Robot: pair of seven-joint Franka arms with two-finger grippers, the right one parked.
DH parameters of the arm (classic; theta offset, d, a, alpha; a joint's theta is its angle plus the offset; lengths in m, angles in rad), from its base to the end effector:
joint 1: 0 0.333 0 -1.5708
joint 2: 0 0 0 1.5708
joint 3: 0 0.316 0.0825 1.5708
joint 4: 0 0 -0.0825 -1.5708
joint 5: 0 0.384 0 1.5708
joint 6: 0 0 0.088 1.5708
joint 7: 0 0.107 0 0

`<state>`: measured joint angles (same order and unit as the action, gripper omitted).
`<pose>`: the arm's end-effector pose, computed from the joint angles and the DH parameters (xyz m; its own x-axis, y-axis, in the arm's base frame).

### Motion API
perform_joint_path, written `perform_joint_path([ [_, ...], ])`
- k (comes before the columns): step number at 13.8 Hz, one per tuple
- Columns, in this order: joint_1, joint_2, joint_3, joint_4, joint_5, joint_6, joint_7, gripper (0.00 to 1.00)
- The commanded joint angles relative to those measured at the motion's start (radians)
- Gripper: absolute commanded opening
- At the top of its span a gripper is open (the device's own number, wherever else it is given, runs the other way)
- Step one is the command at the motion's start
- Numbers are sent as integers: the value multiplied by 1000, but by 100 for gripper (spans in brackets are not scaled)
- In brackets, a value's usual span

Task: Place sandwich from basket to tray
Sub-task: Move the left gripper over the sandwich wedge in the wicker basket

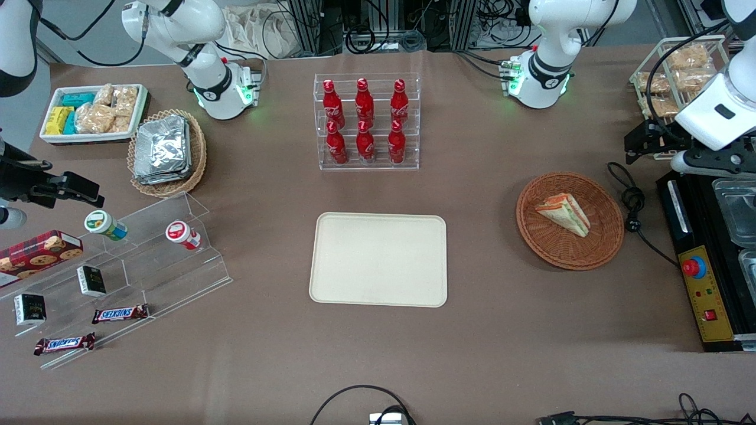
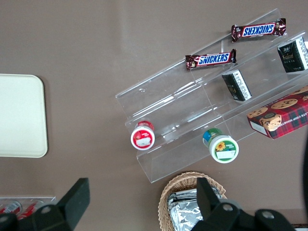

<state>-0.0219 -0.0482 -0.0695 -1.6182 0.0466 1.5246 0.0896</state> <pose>0.5324 -0.0445 0.6246 0.9829 -0.1774 -0.0497 -0.1797 -0.9827 -0.0457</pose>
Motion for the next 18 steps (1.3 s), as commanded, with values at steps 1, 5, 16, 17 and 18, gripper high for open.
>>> perform_joint_path([
  [1, -18, 4, 8, 12, -8, -15, -22, 100],
  [5, -20, 33, 7, -2, 5, -14, -186, 100],
  [16, -9, -74, 8, -546, 24, 452, -571, 100],
  [17, -7, -73, 10, -586, 24, 504, -615, 100],
  [18, -7, -68, 10, -612, 24, 544, -660, 100],
])
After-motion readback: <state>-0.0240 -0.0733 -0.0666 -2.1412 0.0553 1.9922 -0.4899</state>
